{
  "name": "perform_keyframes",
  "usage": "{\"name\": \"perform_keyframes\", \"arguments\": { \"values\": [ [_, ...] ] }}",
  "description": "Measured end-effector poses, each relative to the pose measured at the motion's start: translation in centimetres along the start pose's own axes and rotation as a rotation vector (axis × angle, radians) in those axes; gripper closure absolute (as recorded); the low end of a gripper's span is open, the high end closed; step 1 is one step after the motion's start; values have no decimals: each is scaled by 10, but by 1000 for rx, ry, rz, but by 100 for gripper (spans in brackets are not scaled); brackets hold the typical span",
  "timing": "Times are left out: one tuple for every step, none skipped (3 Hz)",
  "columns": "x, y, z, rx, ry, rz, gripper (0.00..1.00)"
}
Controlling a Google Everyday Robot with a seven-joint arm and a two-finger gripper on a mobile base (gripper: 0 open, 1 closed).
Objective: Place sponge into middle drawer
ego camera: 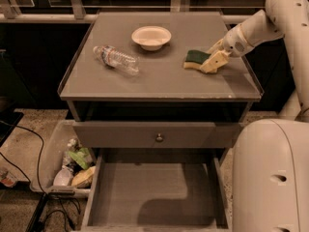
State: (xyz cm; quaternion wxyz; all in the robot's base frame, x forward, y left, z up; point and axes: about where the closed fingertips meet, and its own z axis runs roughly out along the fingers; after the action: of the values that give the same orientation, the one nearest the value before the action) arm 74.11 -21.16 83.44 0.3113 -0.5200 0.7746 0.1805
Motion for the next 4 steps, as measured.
{"name": "perform_keyframes", "arguments": {
  "values": [
    [-4, 2, 3, -8, 9, 1, 100],
    [-4, 2, 3, -8, 10, 1, 100],
    [2, 16, -25, -2, 3, 7, 100],
    [-6, 50, -72, 29, -25, -28, 100]
  ]
}}
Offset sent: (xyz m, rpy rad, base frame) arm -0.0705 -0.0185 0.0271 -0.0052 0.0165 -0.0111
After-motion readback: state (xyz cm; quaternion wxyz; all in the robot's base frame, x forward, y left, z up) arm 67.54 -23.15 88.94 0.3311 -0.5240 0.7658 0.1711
